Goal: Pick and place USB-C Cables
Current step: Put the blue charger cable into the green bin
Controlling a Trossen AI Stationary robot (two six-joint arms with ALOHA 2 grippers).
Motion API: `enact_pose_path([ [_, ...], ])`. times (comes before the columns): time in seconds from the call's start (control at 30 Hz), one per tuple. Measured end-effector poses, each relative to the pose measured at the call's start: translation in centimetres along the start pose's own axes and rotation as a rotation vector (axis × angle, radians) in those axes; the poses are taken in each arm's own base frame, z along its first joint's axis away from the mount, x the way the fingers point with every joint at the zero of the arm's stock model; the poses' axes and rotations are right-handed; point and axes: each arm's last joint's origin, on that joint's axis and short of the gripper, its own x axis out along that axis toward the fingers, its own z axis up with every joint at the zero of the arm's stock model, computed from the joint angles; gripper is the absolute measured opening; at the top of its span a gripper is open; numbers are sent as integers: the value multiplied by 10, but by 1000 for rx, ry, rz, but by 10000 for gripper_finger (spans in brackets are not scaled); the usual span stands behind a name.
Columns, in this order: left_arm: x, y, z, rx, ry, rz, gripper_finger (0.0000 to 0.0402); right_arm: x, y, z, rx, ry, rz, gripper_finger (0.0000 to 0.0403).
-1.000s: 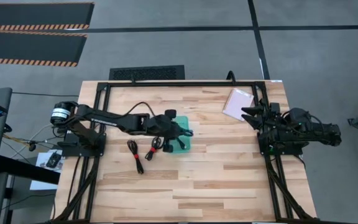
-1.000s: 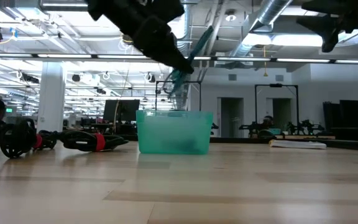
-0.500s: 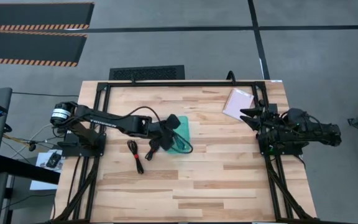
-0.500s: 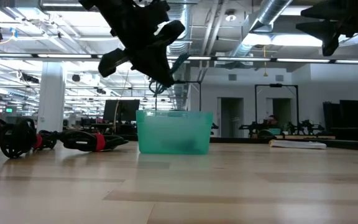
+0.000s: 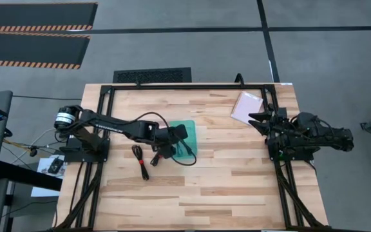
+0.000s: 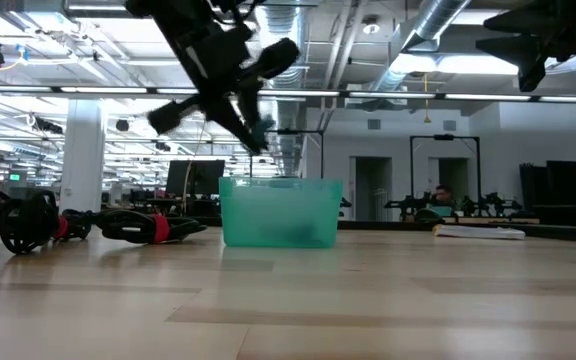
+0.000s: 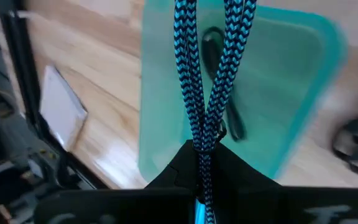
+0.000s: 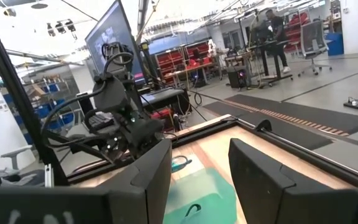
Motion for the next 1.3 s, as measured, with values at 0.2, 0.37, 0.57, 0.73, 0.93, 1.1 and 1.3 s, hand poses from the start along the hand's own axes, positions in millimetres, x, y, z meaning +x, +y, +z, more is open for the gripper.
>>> enact_pose_path([
  [0.2,21,1,-3,9,36,-1,0,0,0,-1,12,16,-3,182],
  [0.37,26,0,-7,-66,33,-21,0,0,-1,-4,17,46,-11,180],
  [0.57,27,0,-11,-55,9,-37,0,0,-1,-4,16,45,-12,182],
  [0.73,30,0,-20,-80,12,-47,0,0,-1,-4,15,45,-12,179],
  [0.93,31,3,-22,-116,-31,-28,0,0,-1,-4,15,46,-13,179],
  [1.1,38,6,-21,-124,-64,-2,0,0,-1,-4,14,46,-14,180],
  [1.3,56,-3,-21,-118,13,-56,0,0,-1,-5,12,48,-15,176],
])
